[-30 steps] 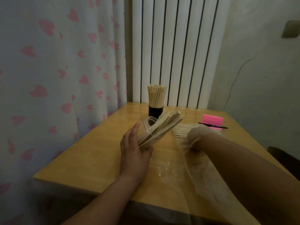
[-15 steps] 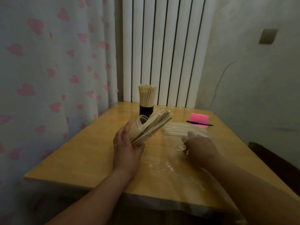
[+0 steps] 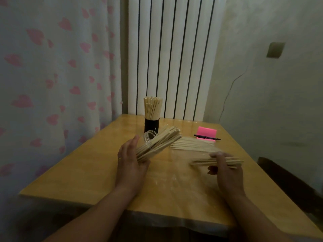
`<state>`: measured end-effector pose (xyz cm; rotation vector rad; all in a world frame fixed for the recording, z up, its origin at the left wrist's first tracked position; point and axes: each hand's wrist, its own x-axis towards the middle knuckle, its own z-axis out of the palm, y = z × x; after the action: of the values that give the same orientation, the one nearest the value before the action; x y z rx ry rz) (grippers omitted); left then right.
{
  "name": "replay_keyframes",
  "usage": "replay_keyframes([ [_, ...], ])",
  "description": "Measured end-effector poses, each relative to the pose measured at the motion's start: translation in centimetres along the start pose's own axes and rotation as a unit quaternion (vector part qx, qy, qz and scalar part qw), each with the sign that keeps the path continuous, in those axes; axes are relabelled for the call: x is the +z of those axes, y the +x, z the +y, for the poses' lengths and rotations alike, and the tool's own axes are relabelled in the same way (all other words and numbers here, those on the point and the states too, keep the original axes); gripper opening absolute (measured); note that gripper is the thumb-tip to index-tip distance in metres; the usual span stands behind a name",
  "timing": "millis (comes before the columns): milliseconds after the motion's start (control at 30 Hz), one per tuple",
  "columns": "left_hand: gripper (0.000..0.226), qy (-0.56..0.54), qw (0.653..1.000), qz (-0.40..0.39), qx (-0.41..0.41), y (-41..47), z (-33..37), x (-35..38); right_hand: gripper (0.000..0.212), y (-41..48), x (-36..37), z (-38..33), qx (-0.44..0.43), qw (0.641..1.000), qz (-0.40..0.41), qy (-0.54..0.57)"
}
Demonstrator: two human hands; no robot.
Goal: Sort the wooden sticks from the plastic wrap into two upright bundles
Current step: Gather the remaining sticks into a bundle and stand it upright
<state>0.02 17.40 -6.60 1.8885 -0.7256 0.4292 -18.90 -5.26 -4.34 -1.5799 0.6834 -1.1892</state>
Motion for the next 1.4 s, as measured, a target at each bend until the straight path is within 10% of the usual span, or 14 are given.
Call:
replay_keyframes([
  [433,0.1,0.073,0.995,-0.03,0.06,0.1,-0.1,0.3,0.035,-3.7,-0.8,-10.3,0.072,0.954,-0.034,0.287],
  [1000,0.098,0.035,0.998,-0.025,0.048,-0.2,0.2,-0.1,0.018,0.9,10.0,-10.9,0.054,0.98,-0.193,0.021],
  [1233,0.098,0.026,0.999,-0.007,0.034,-0.1,0.2,-0.1,0.078,1.3,11.0,-10.7,0.043,0.984,-0.163,0.06],
  [1400,0.098,0.029,0.999,-0.015,0.031,0.0,0.2,-0.1,0.036,1.9,10.5,-11.6,0.008,0.99,-0.116,0.083],
])
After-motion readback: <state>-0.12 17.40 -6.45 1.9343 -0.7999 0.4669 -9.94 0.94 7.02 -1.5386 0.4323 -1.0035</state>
